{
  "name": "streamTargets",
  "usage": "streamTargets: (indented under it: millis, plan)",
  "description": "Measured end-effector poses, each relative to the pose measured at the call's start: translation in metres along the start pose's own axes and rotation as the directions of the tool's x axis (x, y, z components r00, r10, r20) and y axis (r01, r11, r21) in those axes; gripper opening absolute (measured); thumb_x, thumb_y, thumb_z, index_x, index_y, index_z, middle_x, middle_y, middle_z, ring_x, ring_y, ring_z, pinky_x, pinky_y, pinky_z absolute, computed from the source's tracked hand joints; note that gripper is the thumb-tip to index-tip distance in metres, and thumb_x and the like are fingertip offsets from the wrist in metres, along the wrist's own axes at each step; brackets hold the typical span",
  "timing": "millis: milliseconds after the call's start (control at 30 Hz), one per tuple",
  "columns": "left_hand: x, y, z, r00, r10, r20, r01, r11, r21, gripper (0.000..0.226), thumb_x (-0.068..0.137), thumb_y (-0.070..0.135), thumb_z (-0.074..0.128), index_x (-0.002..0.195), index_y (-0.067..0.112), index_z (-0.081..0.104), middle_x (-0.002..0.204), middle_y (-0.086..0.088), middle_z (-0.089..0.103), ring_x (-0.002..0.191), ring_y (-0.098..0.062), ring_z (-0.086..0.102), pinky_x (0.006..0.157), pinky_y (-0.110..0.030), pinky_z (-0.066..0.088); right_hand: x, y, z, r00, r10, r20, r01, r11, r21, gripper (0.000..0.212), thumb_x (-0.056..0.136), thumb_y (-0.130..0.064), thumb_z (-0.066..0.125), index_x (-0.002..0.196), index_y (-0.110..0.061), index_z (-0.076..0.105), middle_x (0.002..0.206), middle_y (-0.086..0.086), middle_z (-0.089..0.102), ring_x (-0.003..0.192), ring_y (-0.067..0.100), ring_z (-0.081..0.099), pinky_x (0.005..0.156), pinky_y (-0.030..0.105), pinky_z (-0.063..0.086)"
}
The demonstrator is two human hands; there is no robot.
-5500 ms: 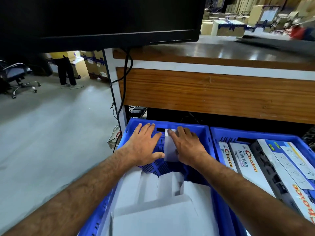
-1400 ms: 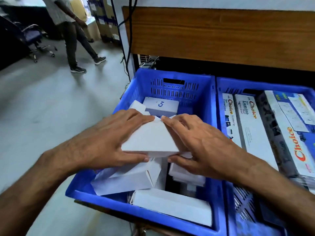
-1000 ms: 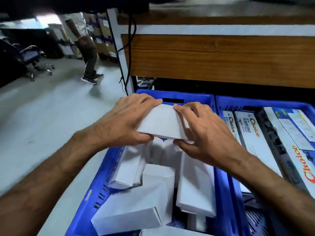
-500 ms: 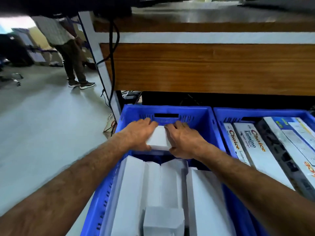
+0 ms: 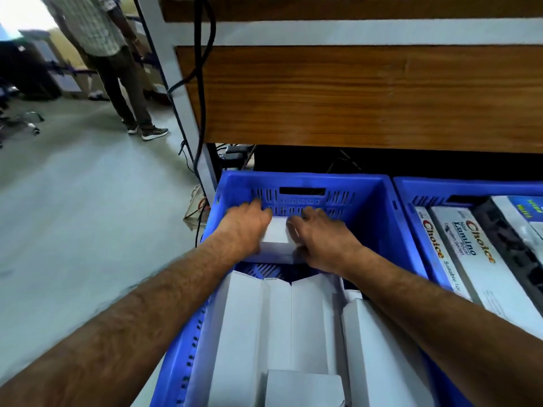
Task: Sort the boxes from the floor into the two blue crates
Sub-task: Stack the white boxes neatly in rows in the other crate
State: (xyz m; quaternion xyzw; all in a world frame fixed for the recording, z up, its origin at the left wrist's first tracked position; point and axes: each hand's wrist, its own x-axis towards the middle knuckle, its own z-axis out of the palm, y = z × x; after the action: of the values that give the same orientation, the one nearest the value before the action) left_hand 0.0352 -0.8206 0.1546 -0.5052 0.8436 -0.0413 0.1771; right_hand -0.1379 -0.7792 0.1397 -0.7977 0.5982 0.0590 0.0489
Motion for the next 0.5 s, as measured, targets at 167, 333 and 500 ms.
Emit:
streamTargets:
  millis: [167,333,500]
  plan:
    - [-0.022,-0.005,-0.023,0.99,-0.003,-0.14,-0.01,0.996,-0.087,0.067,0.09,0.049,0.07,0.142,0.018,0.043,0.133,-0.008,0.049,0.12,-0.027,0.055,0.096,-0.043,0.053,-0.019,-0.004,-0.017,0.99,-0.043,-0.137,0.042,0.999,-0.013,0.066,0.096,-0.045,0.061,0.15,-0.018,0.035,0.144,0.011,0.043,0.128,0.029,0.048,0.09,0.042,0.05]
    - [-0.069,-0.005,-0.044,0.921,0.023,-0.39,-0.086,0.985,-0.147,0.058,0.097,0.055,0.054,0.145,0.022,0.045,0.135,-0.002,0.053,0.121,-0.024,0.054,0.094,-0.042,0.05,-0.067,-0.016,-0.031,0.966,-0.105,-0.236,0.097,0.994,-0.045,0.075,0.101,-0.045,0.048,0.162,-0.01,0.02,0.164,0.02,0.025,0.149,0.034,0.031,0.122,0.043,0.029]
    - [-0.123,0.011,-0.049,0.879,-0.014,-0.476,-0.103,0.97,-0.218,0.057,0.1,0.055,0.044,0.149,0.025,0.045,0.143,0.002,0.051,0.127,-0.019,0.052,0.102,-0.038,0.045,-0.113,-0.031,-0.044,0.953,-0.114,-0.28,0.112,0.993,-0.022,0.073,0.104,-0.05,0.039,0.162,-0.01,0.019,0.166,0.02,0.023,0.152,0.032,0.026,0.124,0.042,0.023]
